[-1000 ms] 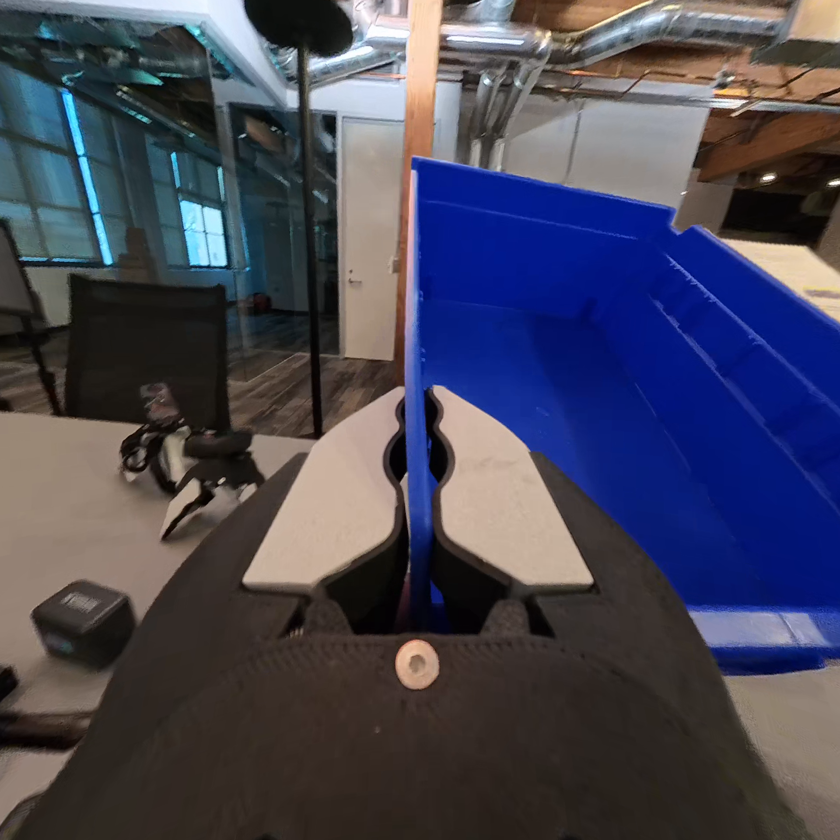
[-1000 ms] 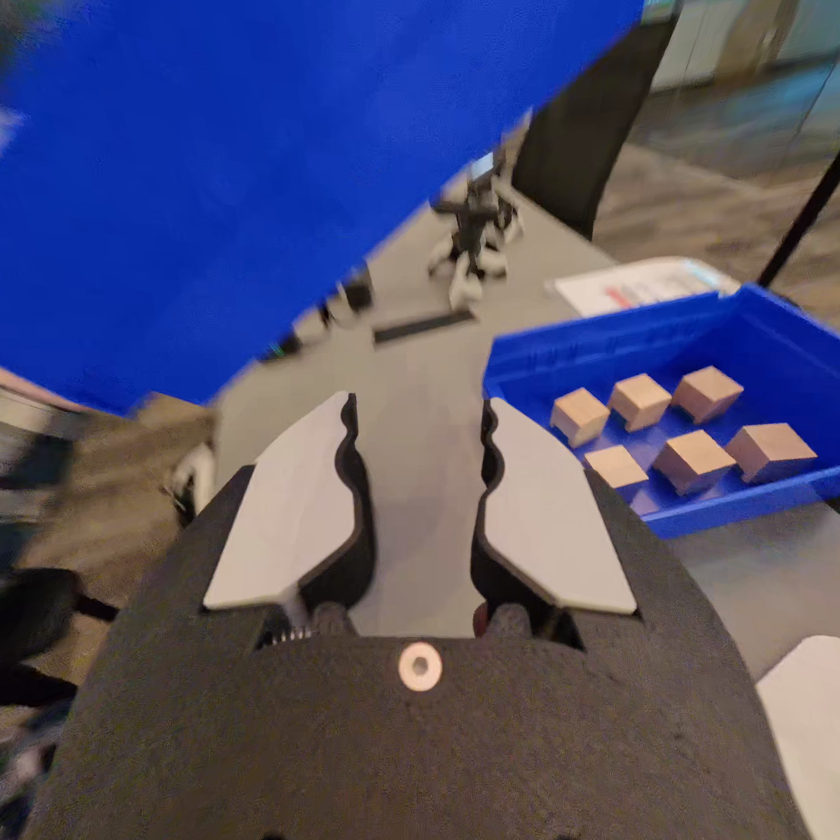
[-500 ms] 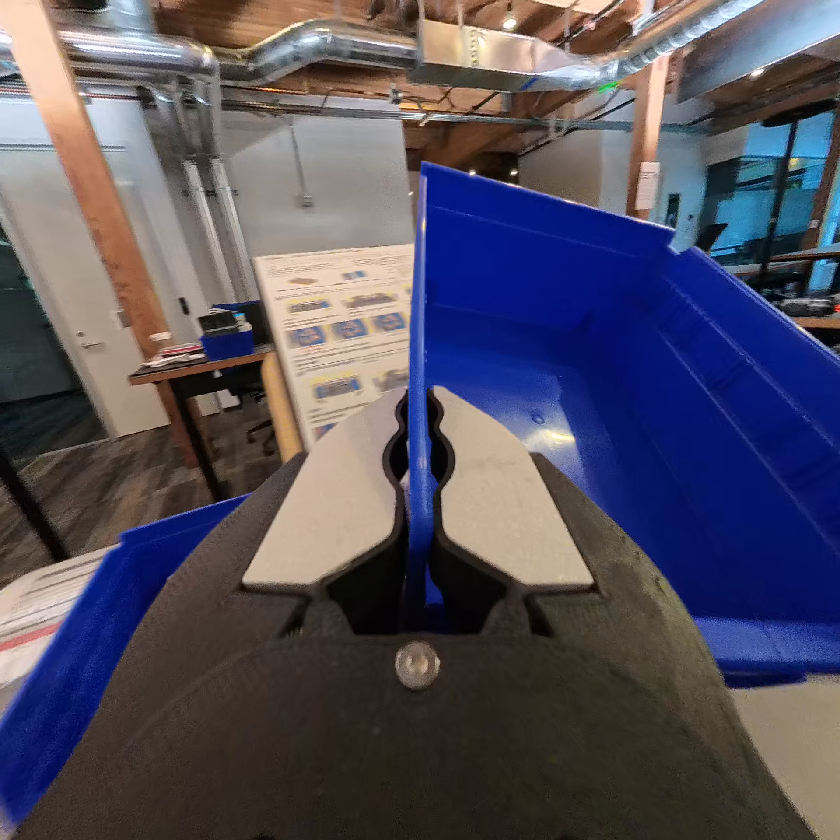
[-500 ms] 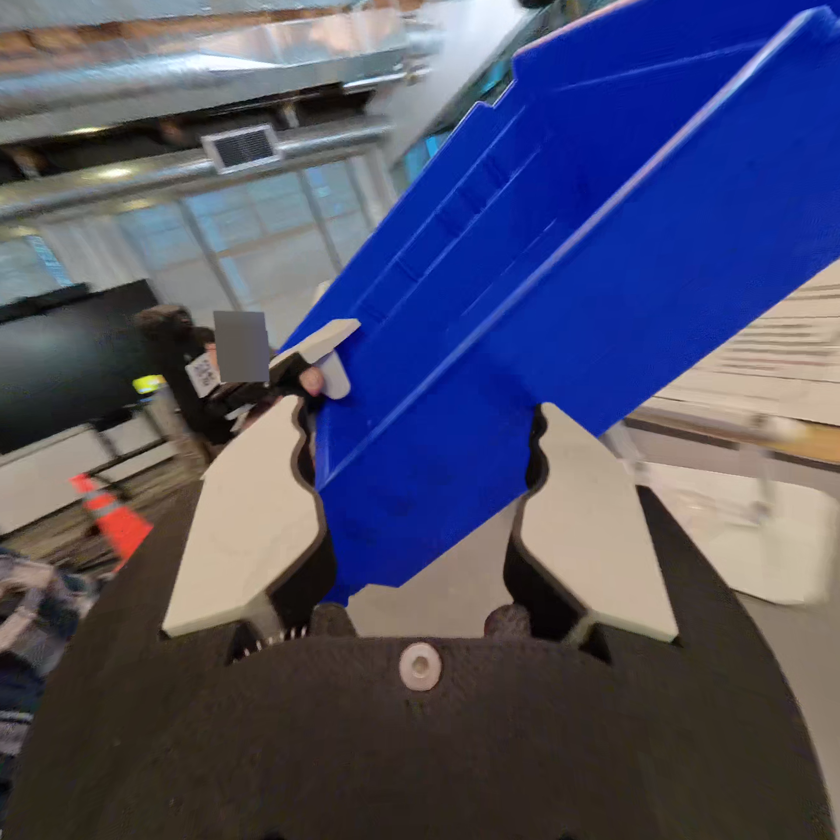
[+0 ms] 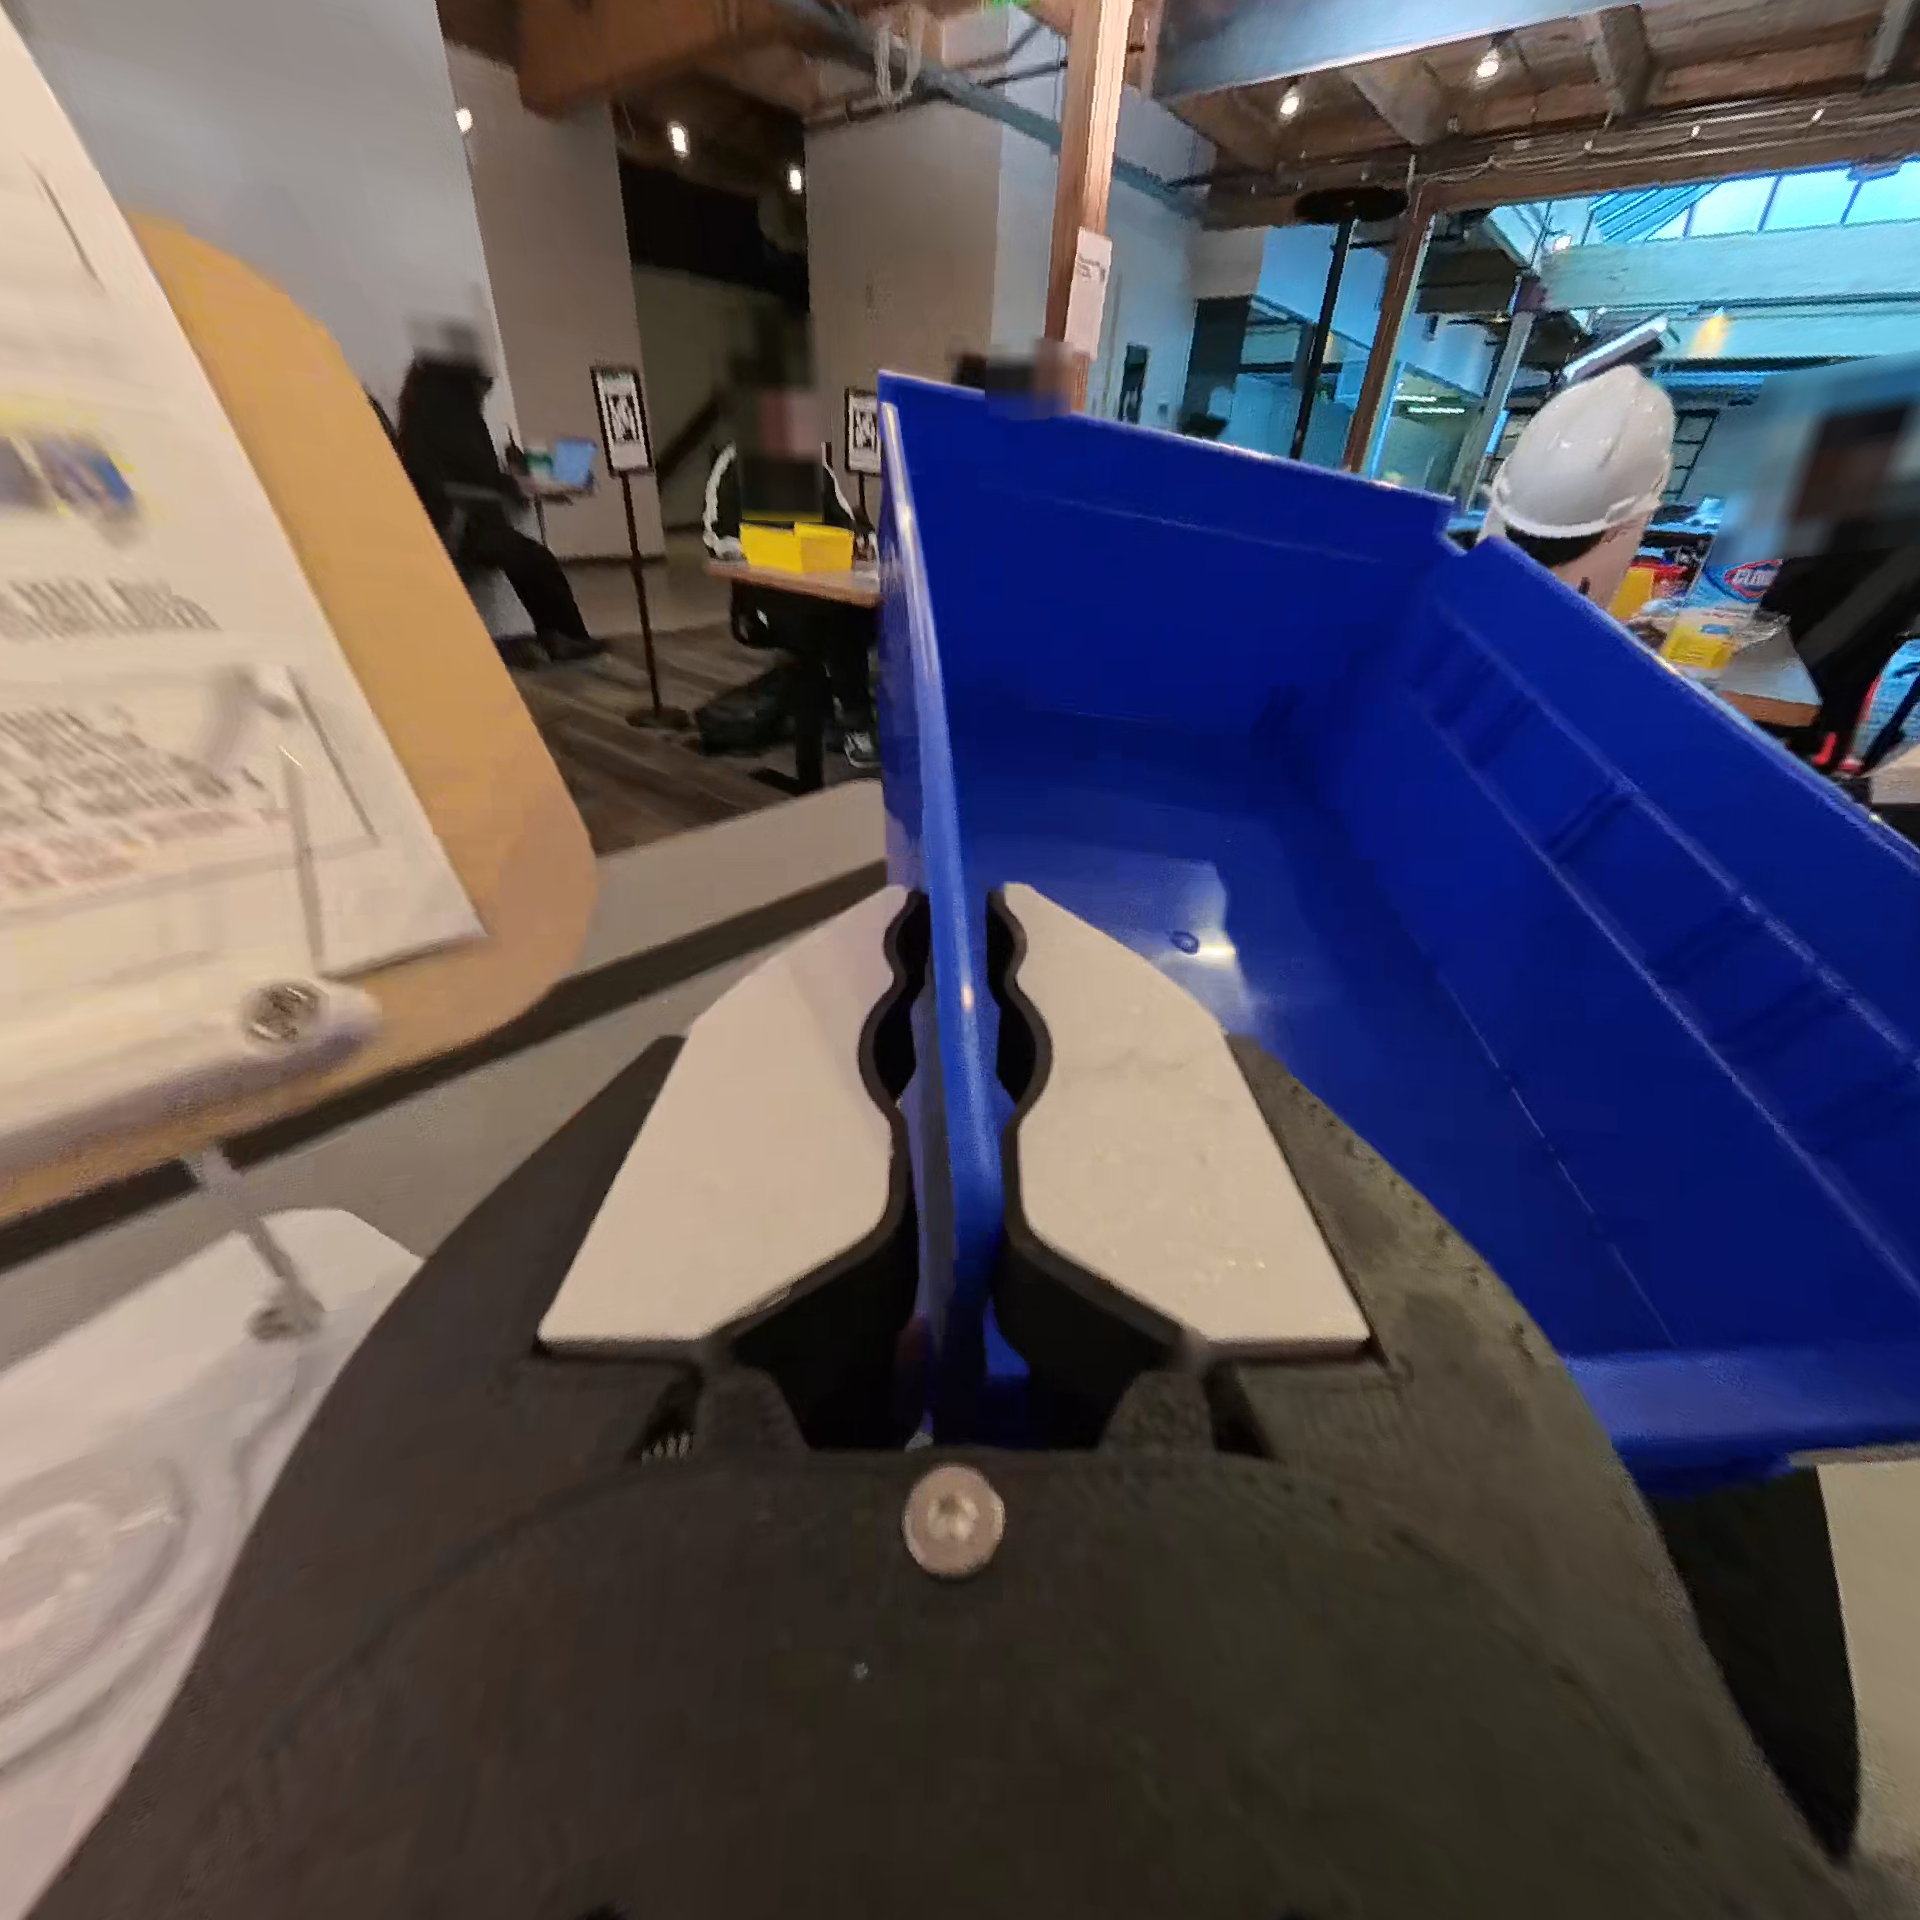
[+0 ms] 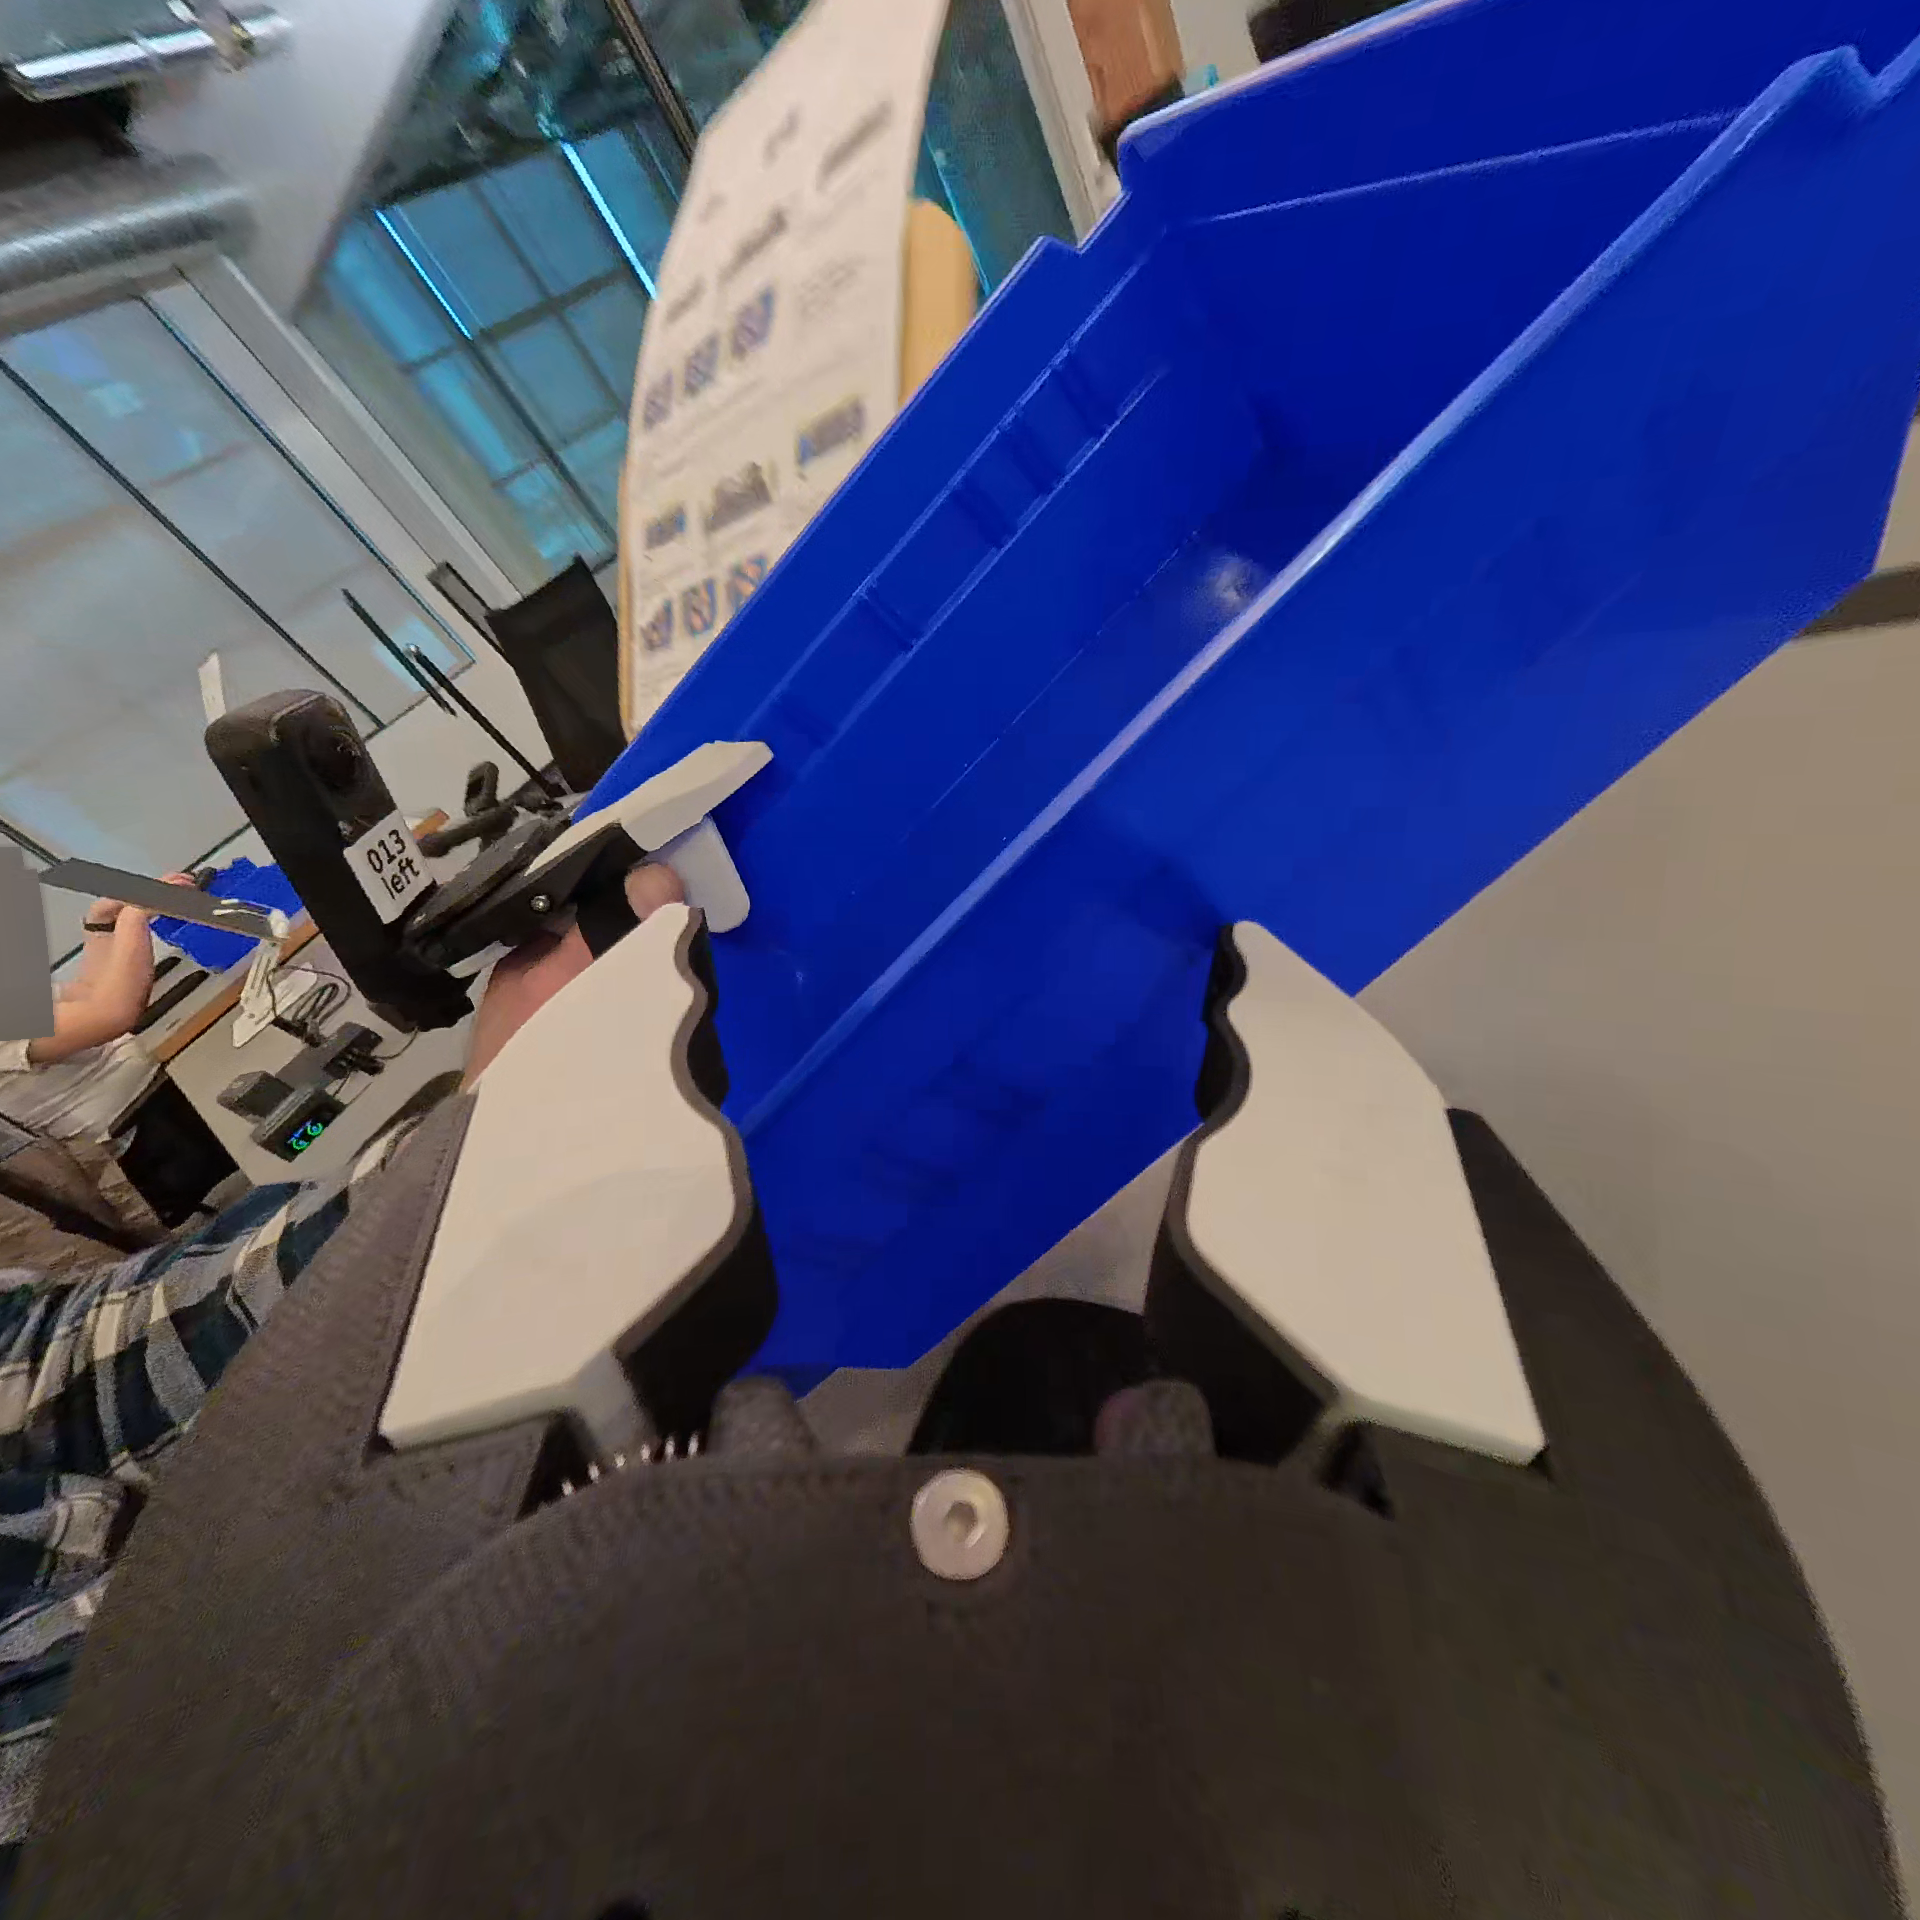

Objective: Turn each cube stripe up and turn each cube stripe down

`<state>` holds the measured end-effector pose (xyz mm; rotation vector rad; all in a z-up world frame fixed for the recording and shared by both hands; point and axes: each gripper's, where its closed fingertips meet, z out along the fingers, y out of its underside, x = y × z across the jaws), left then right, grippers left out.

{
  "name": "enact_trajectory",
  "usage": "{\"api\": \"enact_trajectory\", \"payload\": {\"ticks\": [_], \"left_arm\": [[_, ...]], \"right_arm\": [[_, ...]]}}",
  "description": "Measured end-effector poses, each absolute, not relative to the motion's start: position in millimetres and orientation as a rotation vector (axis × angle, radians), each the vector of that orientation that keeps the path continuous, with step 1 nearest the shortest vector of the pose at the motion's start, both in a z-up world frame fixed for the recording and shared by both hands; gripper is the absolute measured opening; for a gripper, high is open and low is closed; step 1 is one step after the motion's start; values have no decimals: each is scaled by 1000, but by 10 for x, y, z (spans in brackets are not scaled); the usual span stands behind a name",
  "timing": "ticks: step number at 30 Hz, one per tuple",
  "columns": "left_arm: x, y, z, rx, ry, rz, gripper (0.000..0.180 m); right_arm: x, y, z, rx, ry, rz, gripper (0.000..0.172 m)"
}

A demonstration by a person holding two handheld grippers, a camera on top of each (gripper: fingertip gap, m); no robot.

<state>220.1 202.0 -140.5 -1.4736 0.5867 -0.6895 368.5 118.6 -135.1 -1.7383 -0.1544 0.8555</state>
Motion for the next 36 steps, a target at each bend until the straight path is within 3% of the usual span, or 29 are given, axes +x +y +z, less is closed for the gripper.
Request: {"api": "enact_trajectory", "payload": {"ticks": [1,11,21,24,31,33,36], "left_arm": [[2267,2081,-1525,-1513,577,-716,13],[2461,2518,-2509,-1808,358,-781,28],[2710,2591,-2659,-1809,374,-905,65],[2679,2522,-2617,-1792,389,-985,59],[2537,2219,-2640,-1799,573,-955,49],[2541,2188,-2709,-1833,584,-949,35],[2578,2212,-2731,-1849,565,-940,30]], "right_arm": [[3749,1265,-1434,-1770,-143,871,91],[4020,2166,-2275,-2084,-225,1121,92],[4198,2958,-2617,-2141,-288,1225,87],[4239,2923,-2530,-2144,-313,1102,76],[4276,2098,-2487,-2206,-394,555,73],[4249,1954,-2671,-2250,-414,444,57],[4262,2013,-2851,-2266,-388,342,28]]}}
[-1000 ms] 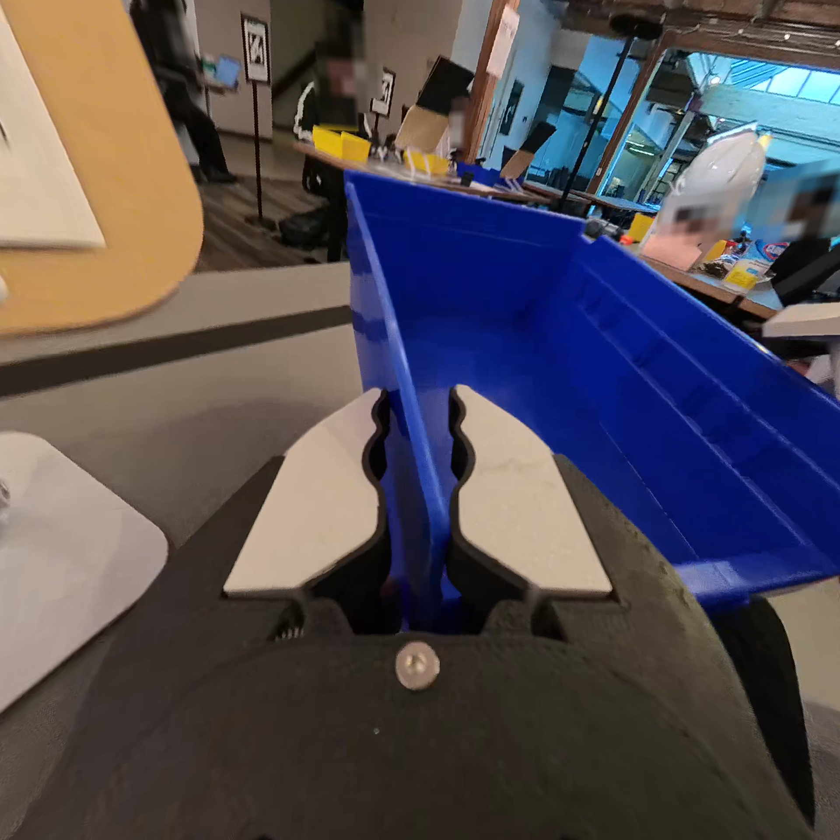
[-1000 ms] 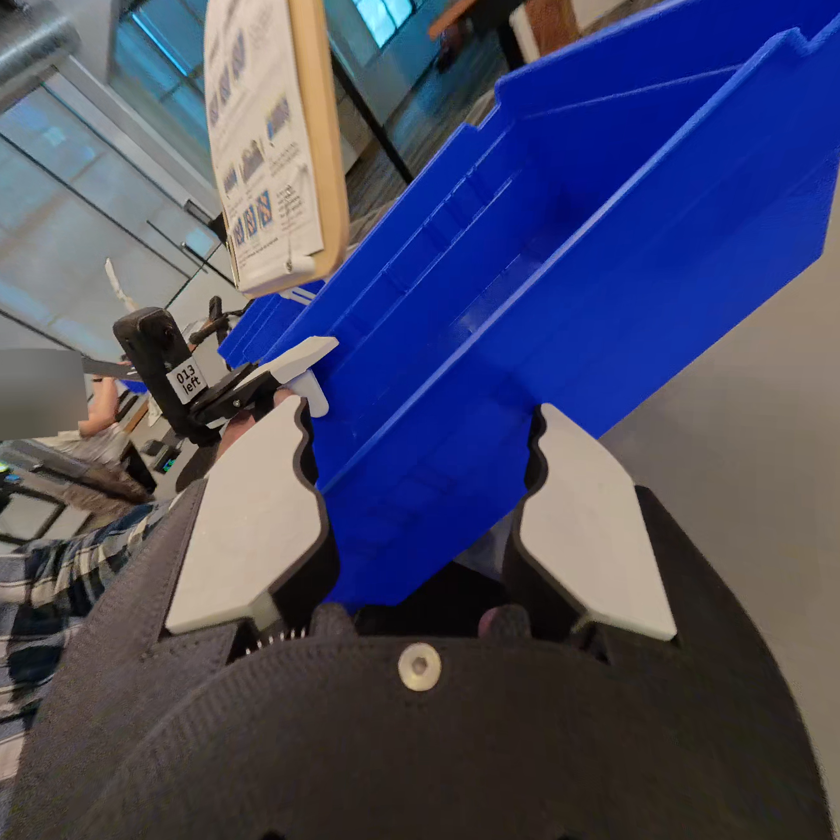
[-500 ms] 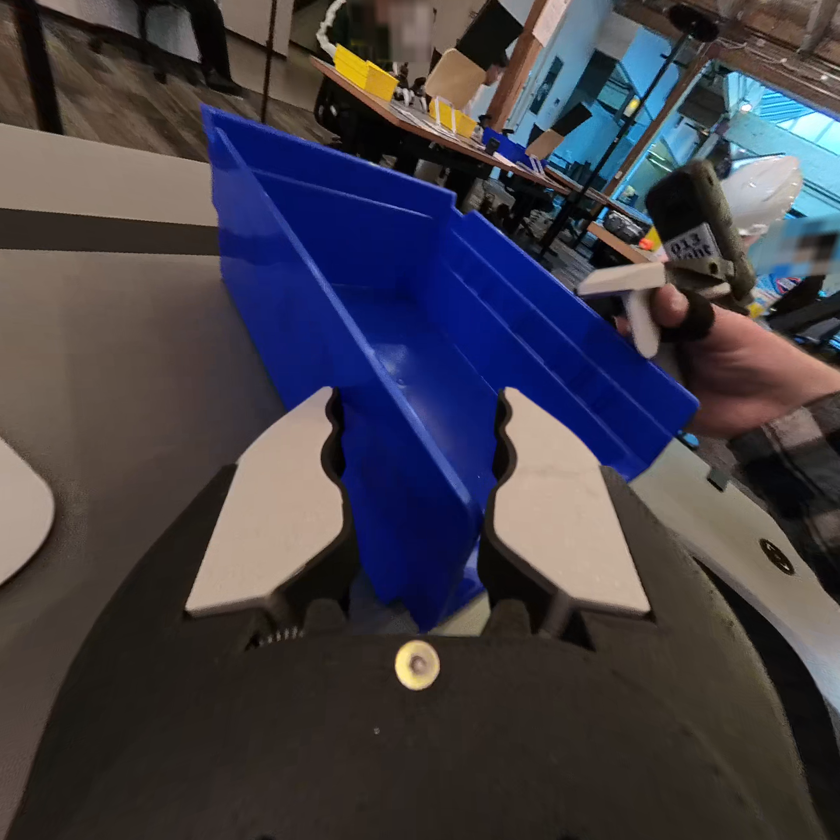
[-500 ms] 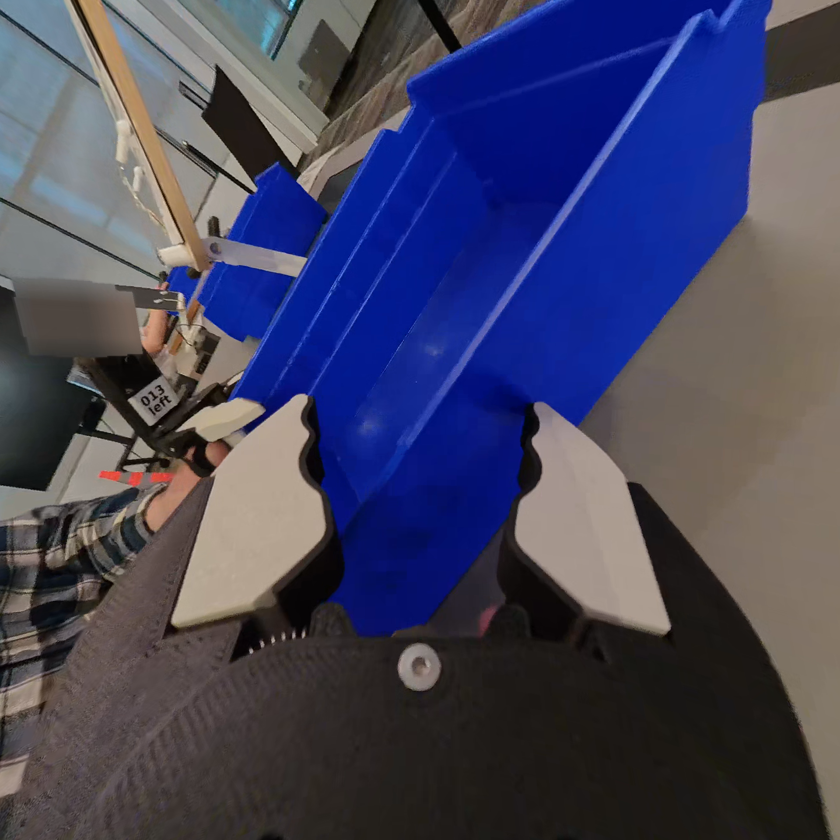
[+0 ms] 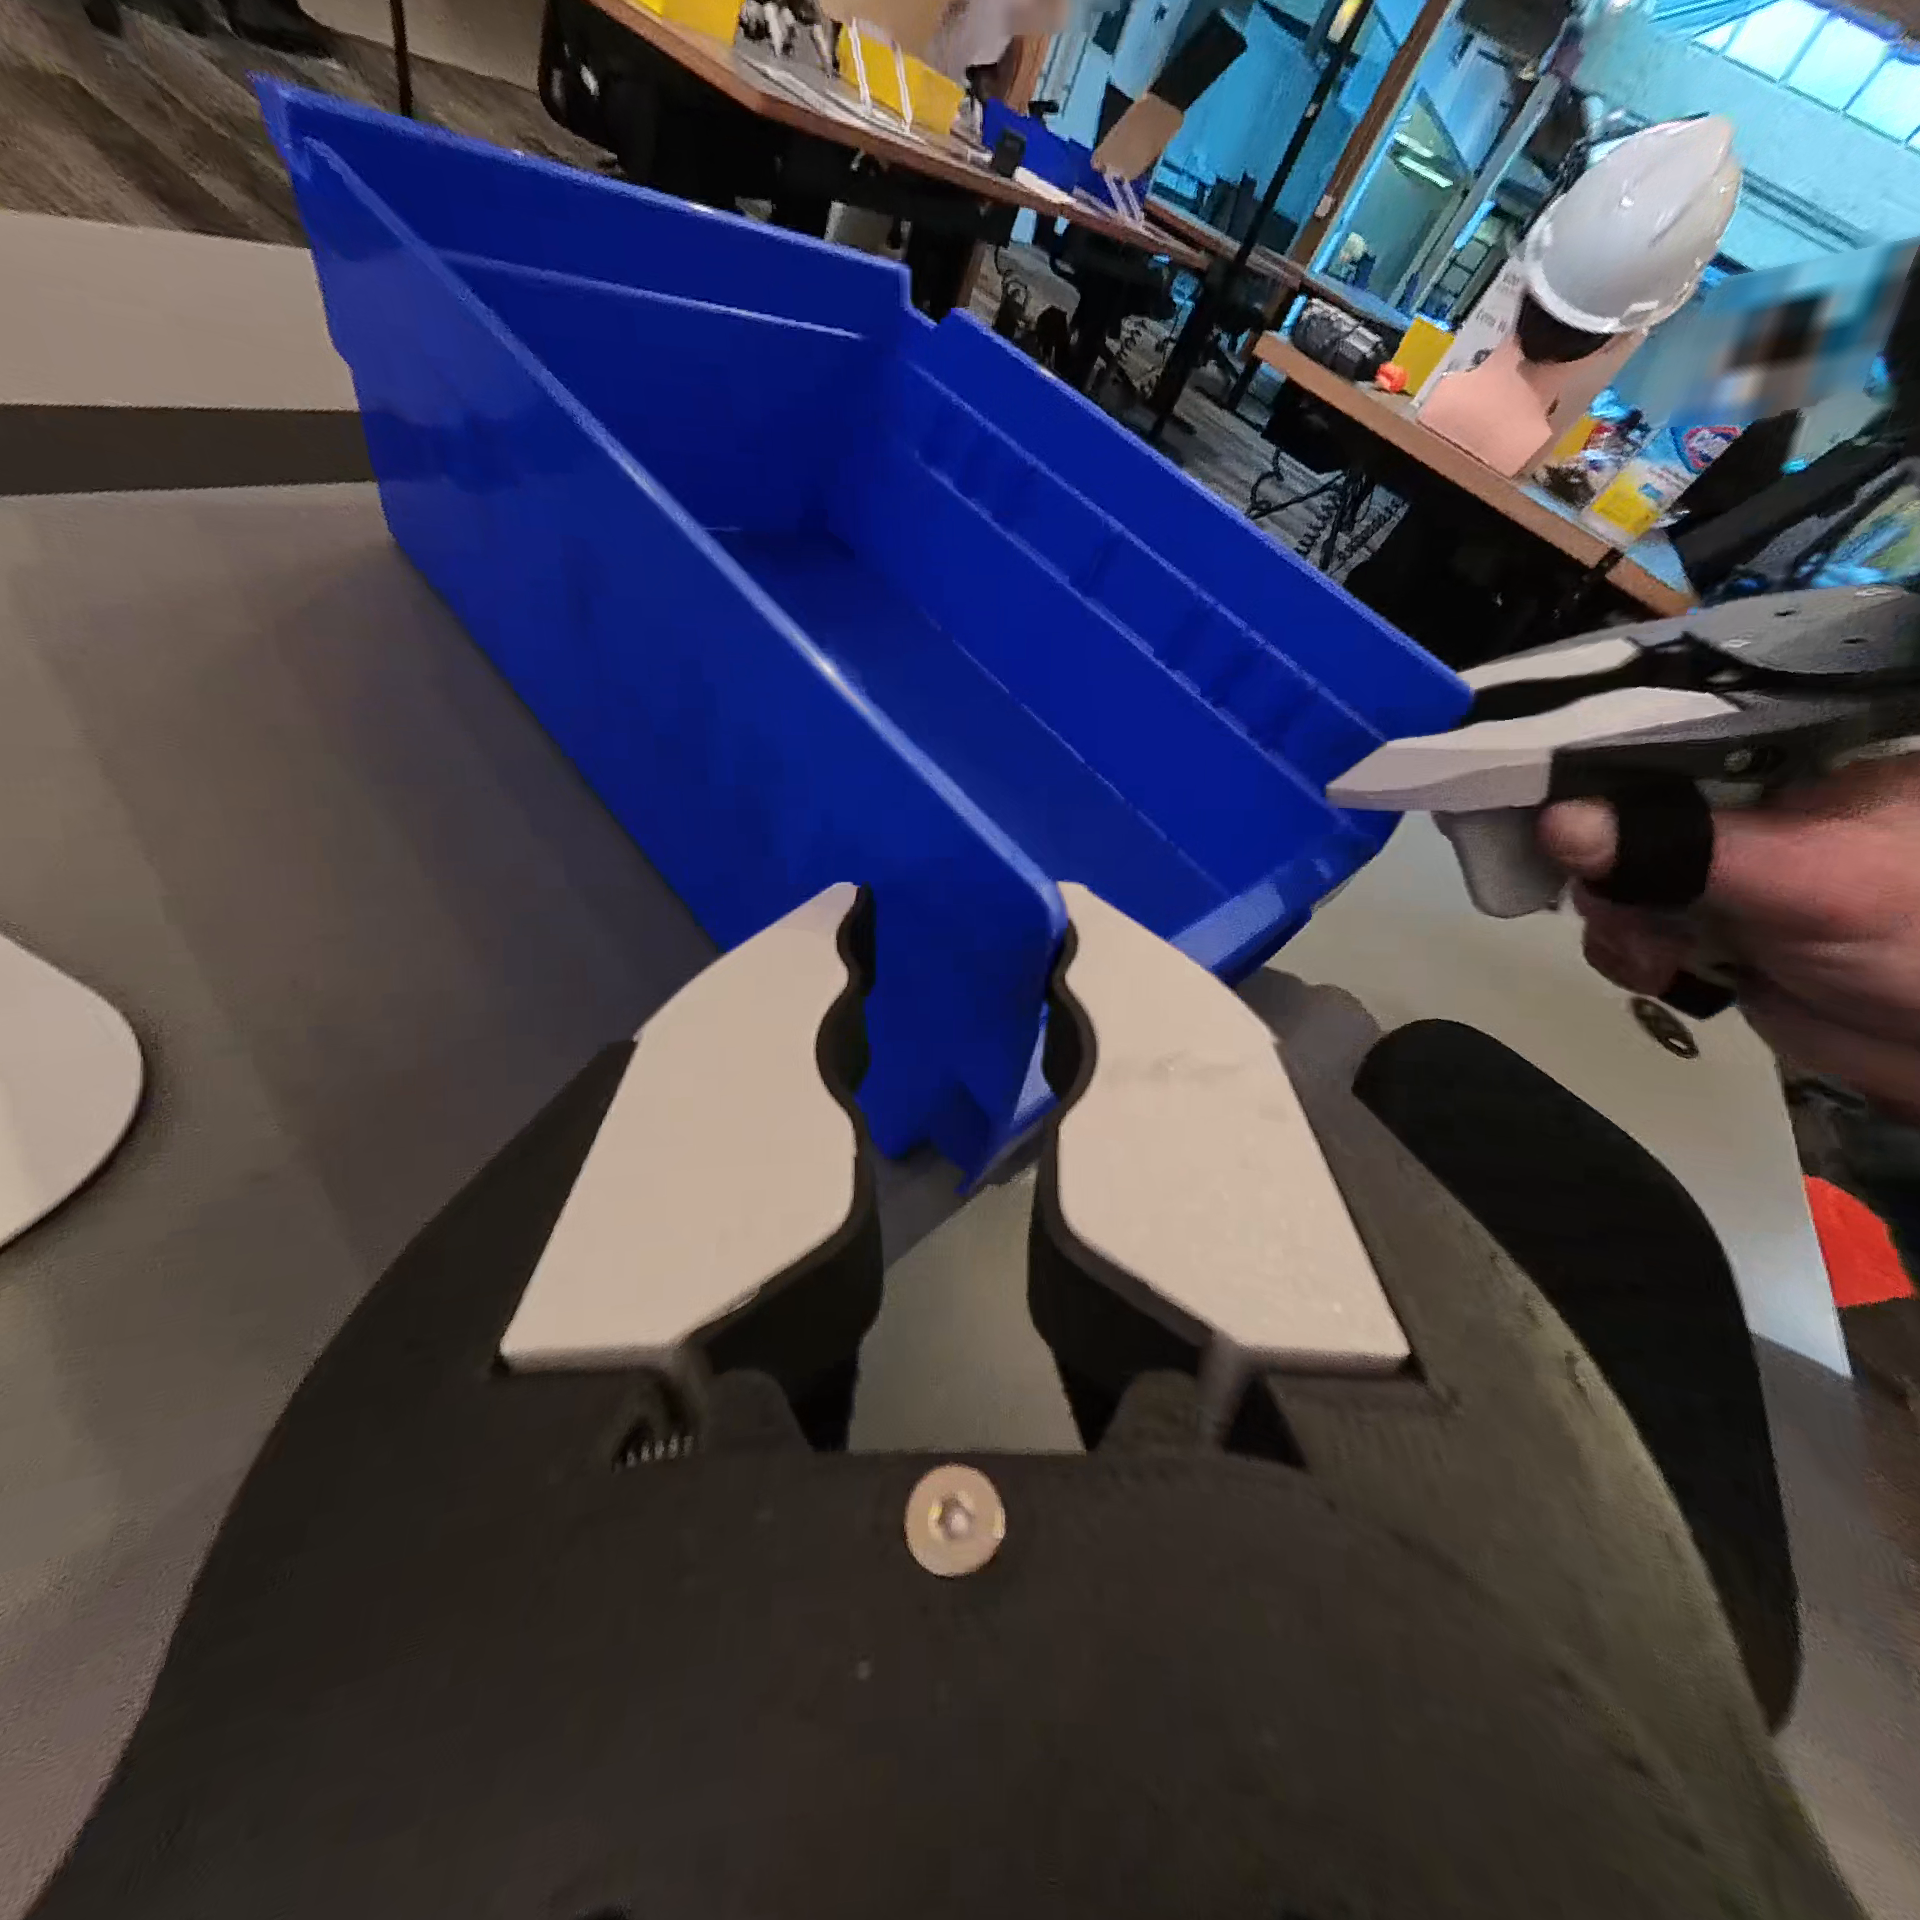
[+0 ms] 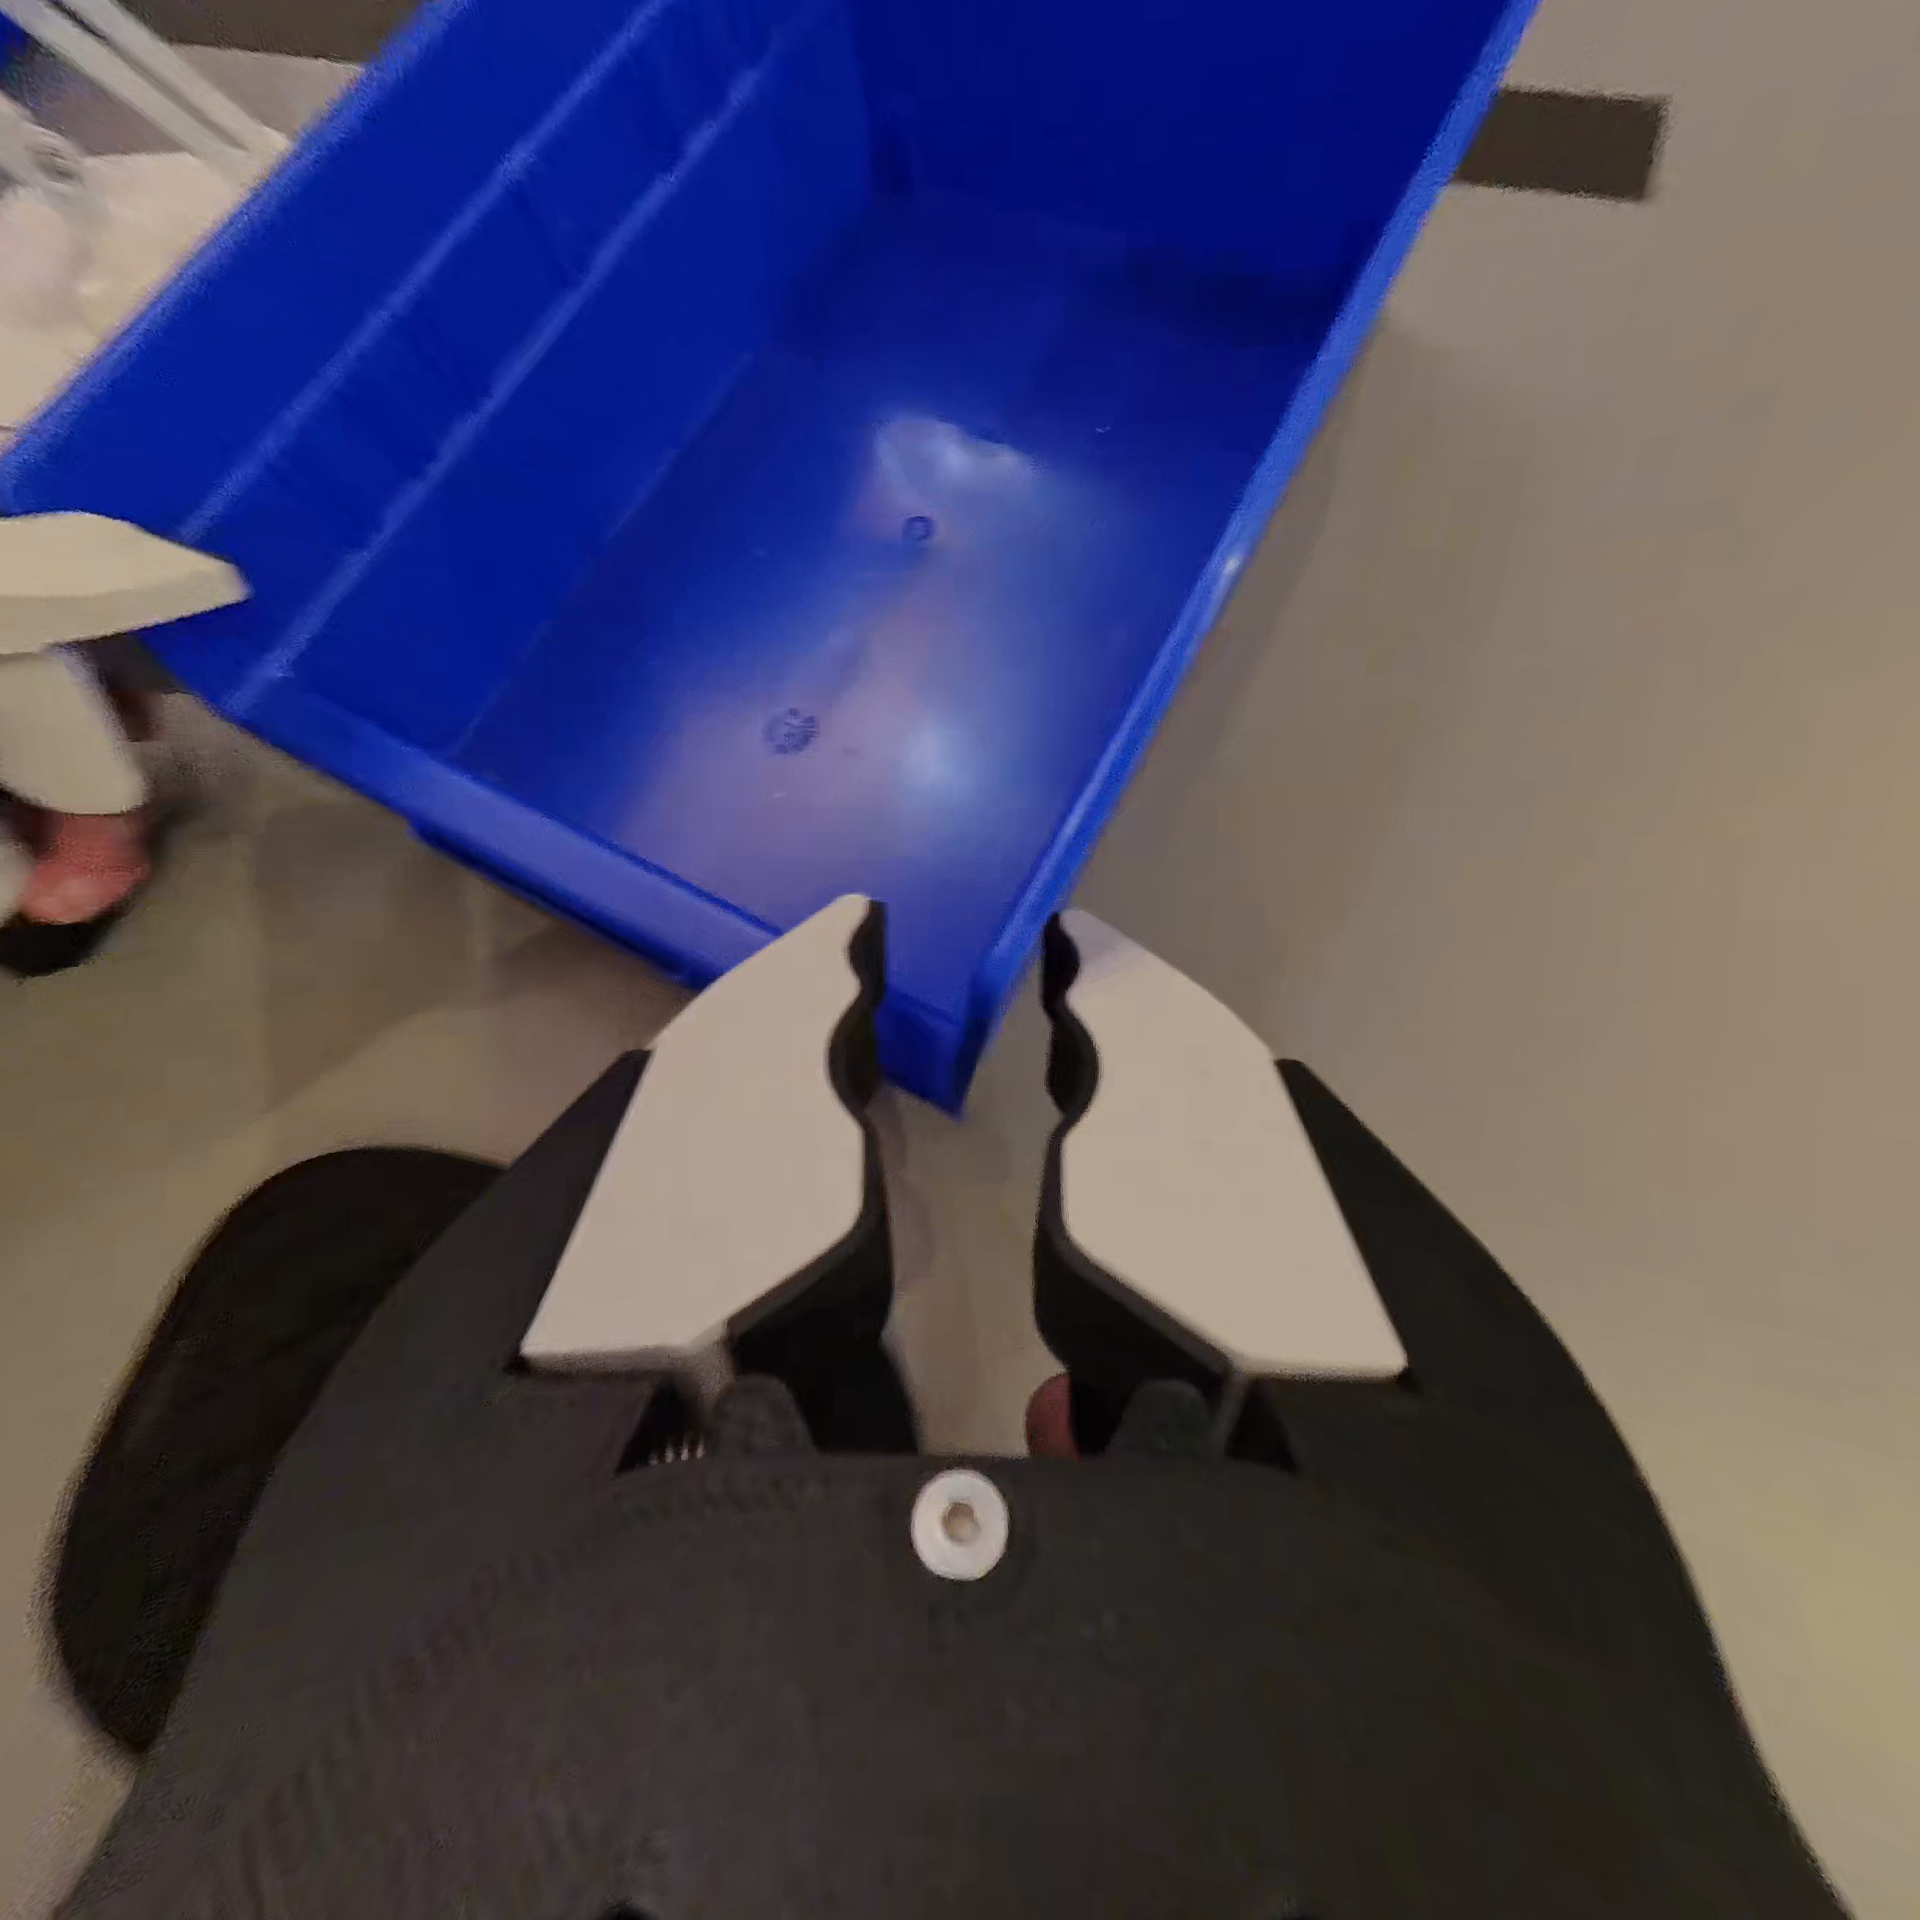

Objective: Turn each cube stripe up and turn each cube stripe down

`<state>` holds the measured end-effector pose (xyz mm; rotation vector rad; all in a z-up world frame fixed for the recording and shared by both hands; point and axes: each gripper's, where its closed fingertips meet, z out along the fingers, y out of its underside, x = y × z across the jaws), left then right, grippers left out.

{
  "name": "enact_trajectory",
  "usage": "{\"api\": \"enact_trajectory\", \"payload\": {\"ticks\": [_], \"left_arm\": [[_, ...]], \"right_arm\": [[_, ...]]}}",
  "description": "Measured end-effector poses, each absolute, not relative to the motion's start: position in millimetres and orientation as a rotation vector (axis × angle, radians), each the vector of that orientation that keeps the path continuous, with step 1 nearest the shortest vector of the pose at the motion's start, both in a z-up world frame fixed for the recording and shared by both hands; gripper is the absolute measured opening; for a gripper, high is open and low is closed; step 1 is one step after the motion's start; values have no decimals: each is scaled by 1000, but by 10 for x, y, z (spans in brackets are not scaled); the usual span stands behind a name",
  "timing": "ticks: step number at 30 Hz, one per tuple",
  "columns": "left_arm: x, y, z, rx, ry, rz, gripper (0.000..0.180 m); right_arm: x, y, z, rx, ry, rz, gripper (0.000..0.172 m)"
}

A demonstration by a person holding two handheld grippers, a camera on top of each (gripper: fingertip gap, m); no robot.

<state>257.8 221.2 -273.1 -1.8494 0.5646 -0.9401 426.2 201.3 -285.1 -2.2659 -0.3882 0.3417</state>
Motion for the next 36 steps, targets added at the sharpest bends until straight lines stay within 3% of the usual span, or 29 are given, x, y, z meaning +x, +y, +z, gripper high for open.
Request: {"api": "enact_trajectory", "payload": {"ticks": [2,16,18,21,25,30,36], "left_arm": [[2604,2252,-2736,-1858,575,-922,29],[2929,2836,-2728,-1861,490,-923,34],[2951,2784,-2724,-1852,516,-992,40],[2886,2547,-2686,-1848,524,-1139,55],[2621,1958,-2389,-1690,567,-1339,58],[2004,1416,-1707,-1406,563,-1396,43],[1311,1139,-882,-1168,552,-1398,46]], "right_arm": [[4385,2124,-2874,-2267,-401,220,10],[4733,3037,-2886,-2288,-388,174,6],[4765,3057,-2832,-2269,-362,182,26],[4778,2915,-2552,-2140,-306,162,38],[4557,2445,-2390,-2056,-344,192,40],[4209,1921,-2724,-2062,-335,361,40],[4006,1779,-2931,-2074,-282,307,40]]}}
